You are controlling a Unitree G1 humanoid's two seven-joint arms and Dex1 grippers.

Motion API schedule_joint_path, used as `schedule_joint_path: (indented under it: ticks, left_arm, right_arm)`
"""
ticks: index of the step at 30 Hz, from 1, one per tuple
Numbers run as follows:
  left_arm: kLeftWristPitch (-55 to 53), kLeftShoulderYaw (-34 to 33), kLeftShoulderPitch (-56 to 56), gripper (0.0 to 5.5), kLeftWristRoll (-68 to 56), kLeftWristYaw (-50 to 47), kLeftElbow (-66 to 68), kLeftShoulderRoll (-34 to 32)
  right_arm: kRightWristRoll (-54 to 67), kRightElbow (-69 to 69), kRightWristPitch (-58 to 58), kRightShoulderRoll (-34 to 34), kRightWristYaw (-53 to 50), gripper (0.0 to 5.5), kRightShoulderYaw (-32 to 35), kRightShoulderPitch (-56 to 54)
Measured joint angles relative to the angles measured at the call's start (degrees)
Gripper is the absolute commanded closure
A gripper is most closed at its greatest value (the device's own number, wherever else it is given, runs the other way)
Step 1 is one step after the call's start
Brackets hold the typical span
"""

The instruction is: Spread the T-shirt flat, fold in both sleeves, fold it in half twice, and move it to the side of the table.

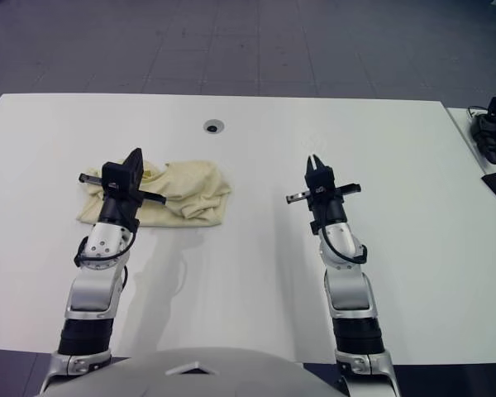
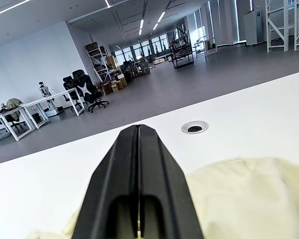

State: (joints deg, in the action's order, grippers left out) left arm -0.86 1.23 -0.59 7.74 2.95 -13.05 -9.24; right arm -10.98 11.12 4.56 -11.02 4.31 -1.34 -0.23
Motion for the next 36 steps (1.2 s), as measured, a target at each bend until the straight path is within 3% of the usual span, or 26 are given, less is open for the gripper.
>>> schedule_joint_path:
  ticks: [1,3,5,8,9,12,14,15,18,20,24,27,36]
  left_arm:
    - [0.0,0.3,0.0,5.45,0.1,0.0,0.0,0.2]
    - [0.1,1.0,0.0,5.5,0.0,0.2,0.0,0.5]
    - [0.2,1.7,0.0,5.5,0.0,0.7,0.0,0.6]
    - [0.2,2.4,0.0,4.97,0.0,1.2,-0.2,0.7]
    - [0.2,2.4,-0.1,4.86,0.0,1.2,-0.2,0.7]
    - [0.2,2.4,-0.5,5.23,0.0,1.3,-0.2,0.7]
    - [0.2,2.4,-0.7,5.5,0.0,1.6,-0.2,0.6]
    - [0.2,2.4,-0.7,5.5,0.0,1.7,-0.2,0.6]
    - [0.3,2.5,-0.7,5.1,0.0,1.6,-0.2,0.7]
    - [0.3,1.2,-0.6,5.39,0.3,0.6,-0.2,0.5]
    - [0.6,-4.0,1.1,4.72,1.6,-1.4,2.3,-3.0]
    - [2.3,-6.9,4.1,4.13,2.9,-1.3,11.3,-8.7]
    - [4.5,-1.6,13.4,2.76,10.4,0.4,36.7,-16.2]
  right_arm:
    - [0.0,0.0,0.0,0.0,0.1,5.38,-0.1,0.0]
    - [0.1,0.0,0.0,0.0,0.2,5.48,-0.2,0.0]
    - [1.2,0.0,-0.5,0.0,1.6,5.48,-0.6,0.1]
    - [0.8,0.0,-1.0,-0.1,1.9,4.97,-1.3,0.4]
    - [0.6,0.0,-1.0,-0.2,1.7,5.23,-1.2,0.4]
    - [0.7,0.0,-1.0,-0.1,1.5,5.5,-1.2,0.4]
    - [0.7,0.0,-1.1,-0.1,1.5,5.29,-1.2,0.4]
    - [0.7,0.0,-1.1,-0.1,1.5,5.17,-1.2,0.4]
    - [0.6,0.0,-1.1,-0.1,1.0,5.5,-1.2,0.4]
    - [0.7,0.0,-1.2,-0.1,1.0,5.5,-1.2,0.4]
    - [0.2,0.0,-1.1,-0.1,0.1,4.78,-1.2,0.5]
    - [0.0,0.0,-0.9,0.0,-0.3,4.22,-0.9,0.6]
    - [0.0,-0.3,-0.9,0.0,-0.4,2.9,-0.7,0.7]
